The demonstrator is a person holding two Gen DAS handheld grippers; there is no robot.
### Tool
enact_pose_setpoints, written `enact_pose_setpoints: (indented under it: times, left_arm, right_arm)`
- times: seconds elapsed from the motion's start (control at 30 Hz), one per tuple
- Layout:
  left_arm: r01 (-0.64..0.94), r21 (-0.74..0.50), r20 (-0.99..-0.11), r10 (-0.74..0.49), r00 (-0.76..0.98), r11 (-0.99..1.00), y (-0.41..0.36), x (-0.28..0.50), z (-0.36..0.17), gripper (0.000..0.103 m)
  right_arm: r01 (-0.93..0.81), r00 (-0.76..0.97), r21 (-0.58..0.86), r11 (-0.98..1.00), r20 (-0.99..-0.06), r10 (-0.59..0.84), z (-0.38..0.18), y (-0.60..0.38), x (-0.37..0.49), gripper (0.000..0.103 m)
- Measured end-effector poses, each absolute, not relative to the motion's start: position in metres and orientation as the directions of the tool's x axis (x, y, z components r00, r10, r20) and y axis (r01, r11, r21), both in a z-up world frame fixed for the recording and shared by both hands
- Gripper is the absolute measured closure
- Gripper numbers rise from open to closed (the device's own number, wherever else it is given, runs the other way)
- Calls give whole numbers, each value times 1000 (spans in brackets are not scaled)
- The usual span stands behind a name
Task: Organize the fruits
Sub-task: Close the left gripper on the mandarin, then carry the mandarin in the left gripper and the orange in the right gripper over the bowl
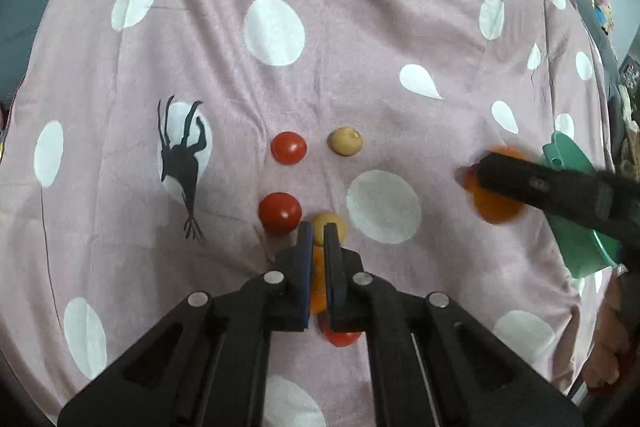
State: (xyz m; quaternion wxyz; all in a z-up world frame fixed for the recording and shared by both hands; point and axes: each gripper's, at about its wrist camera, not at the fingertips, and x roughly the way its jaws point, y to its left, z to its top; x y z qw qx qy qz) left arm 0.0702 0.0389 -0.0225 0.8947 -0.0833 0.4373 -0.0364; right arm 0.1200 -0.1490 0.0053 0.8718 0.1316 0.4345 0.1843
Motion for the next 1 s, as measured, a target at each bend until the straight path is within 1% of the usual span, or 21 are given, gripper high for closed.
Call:
enact_pose_setpoints:
  times: [0.13, 0.17, 0.2, 0.27, 0.37, 0.53, 0.6, 0.77, 0.83, 0.93, 1.0]
  left_arm:
    - [-7, -220, -770, -169, 615, 975, 46, 65, -13, 97]
    - [4, -226, -762, -179, 622, 974, 47, 63, -8, 90]
    - [12, -223, -757, -181, 627, 975, 49, 61, -5, 79]
    - [1, -208, -763, -163, 625, 978, 49, 61, -3, 67]
    - [-5, -209, -783, -165, 599, 978, 48, 65, -6, 67]
    - [11, -76, -798, -68, 598, 997, 33, 67, -12, 72]
    - [28, -65, -802, -69, 594, 997, 28, 65, -16, 77]
    - [55, -7, -819, -37, 573, 998, 19, 69, -27, 75]
    - [44, 46, -814, 12, 580, 998, 18, 69, -29, 75]
    - [30, 54, -811, 26, 585, 998, 21, 71, -32, 74]
    - [20, 61, -813, 38, 580, 998, 23, 75, -35, 70]
  right_arm:
    - [-177, 601, 429, 886, -666, 442, 5, -169, 102, 56]
    - [-172, 603, 438, 882, -662, 446, 5, -168, 101, 56]
    - [-167, 602, 439, 883, -664, 444, 3, -169, 100, 56]
    - [-158, 604, 425, 891, -672, 428, 1, -167, 99, 56]
    - [-151, 608, 420, 895, -674, 419, 2, -171, 98, 56]
    - [-171, 611, 414, 894, -667, 426, 6, -173, 93, 56]
    - [-172, 615, 407, 897, -666, 421, 8, -174, 91, 56]
    - [-176, 621, 410, 895, -659, 424, 11, -179, 88, 56]
    - [-176, 625, 407, 897, -658, 421, 12, -181, 87, 56]
    - [-176, 626, 412, 894, -655, 425, 13, -182, 87, 56]
    - [-178, 620, 414, 893, -657, 429, 12, -181, 87, 56]
